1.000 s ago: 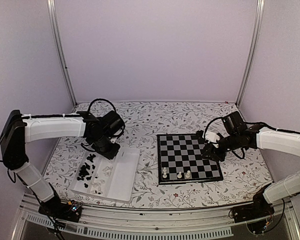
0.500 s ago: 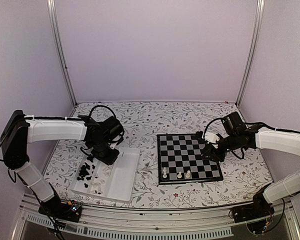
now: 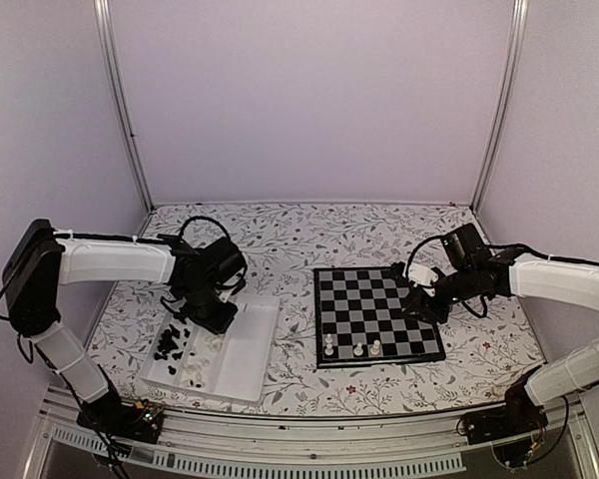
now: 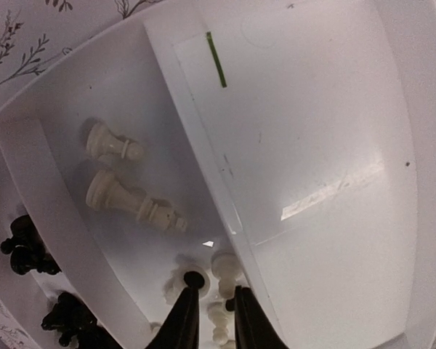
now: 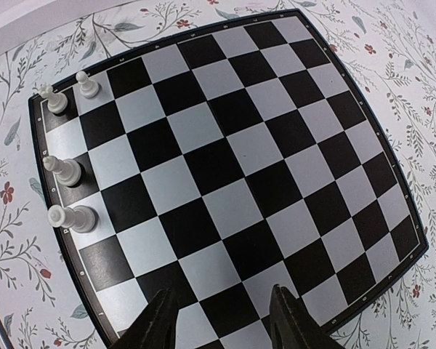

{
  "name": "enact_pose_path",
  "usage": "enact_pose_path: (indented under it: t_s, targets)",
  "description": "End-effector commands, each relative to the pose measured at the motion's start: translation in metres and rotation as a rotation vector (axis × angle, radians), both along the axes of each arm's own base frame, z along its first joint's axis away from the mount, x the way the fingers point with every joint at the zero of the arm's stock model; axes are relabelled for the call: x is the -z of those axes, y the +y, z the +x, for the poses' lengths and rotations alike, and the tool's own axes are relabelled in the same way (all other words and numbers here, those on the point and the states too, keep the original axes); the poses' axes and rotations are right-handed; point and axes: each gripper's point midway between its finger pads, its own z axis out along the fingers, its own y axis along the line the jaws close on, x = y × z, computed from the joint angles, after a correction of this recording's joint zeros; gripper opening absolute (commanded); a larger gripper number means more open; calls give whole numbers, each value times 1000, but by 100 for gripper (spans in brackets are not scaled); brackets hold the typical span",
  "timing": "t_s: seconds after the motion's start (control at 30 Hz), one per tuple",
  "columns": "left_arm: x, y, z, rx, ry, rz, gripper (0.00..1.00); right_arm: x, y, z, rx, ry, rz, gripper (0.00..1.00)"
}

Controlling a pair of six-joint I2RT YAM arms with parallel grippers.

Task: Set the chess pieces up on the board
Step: Pick up the chess piece from the storage box.

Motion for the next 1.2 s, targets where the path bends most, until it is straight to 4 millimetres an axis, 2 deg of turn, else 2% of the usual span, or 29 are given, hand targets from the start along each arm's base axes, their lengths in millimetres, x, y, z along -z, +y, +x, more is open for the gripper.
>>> enact_pose_path:
  t_s: [0.0,0.23,0.6,0.87,1.0,1.17]
  targets:
    - [1,-1,-1,-3,9,-44,22,5,-2,0,0,19,-8,46]
    - [13,-6,-1,11,35,-48,25,6,-2,-1,0,23,-10,46]
    - [17,-9,1,25,41,-53,19,7,-2,-1,0,26,-12,45]
    - [24,-10,-1,39,63,-49,19,7,-2,0,2,27,-14,45]
    - [17,-11,1,36,47,-62,15,8,-2,-1,1,29,-14,46]
    - [-4,-7,5,24,6,-53,11,9,-2,-1,1,31,-16,45]
